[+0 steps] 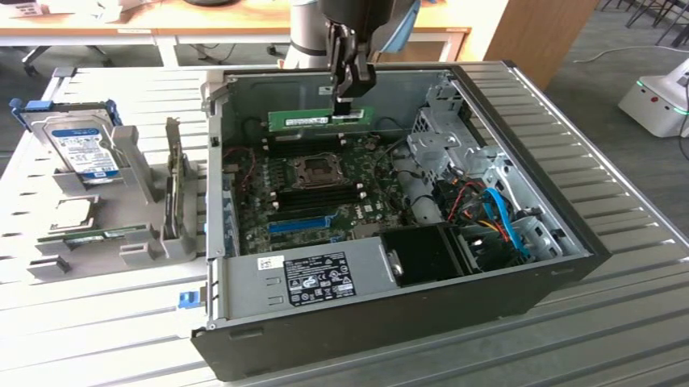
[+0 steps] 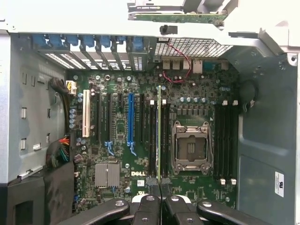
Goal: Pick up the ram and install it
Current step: 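Pick up the ram and move it above insertion slot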
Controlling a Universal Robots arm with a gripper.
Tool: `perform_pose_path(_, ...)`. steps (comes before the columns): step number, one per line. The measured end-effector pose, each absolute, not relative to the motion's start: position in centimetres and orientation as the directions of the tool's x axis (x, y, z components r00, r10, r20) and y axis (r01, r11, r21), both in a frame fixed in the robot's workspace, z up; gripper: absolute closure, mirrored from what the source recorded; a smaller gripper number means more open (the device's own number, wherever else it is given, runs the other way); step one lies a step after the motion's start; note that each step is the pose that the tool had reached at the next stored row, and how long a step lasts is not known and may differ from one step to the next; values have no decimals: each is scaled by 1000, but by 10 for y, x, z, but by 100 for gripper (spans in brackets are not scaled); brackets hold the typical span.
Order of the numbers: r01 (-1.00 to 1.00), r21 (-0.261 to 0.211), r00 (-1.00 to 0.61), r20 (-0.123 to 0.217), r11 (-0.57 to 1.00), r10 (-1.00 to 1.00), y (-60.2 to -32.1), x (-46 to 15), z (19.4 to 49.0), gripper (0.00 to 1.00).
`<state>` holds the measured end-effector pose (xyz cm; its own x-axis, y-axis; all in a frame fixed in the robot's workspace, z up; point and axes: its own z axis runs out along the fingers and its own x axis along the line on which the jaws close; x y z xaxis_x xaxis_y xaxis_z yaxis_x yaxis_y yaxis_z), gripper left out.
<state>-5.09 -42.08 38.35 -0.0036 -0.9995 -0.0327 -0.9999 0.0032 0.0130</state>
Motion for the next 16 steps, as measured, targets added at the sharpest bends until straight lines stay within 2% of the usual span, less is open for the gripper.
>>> perform_pose_path(16,-1000,13,-4,-33,3,-999,-422,-44,379,88)
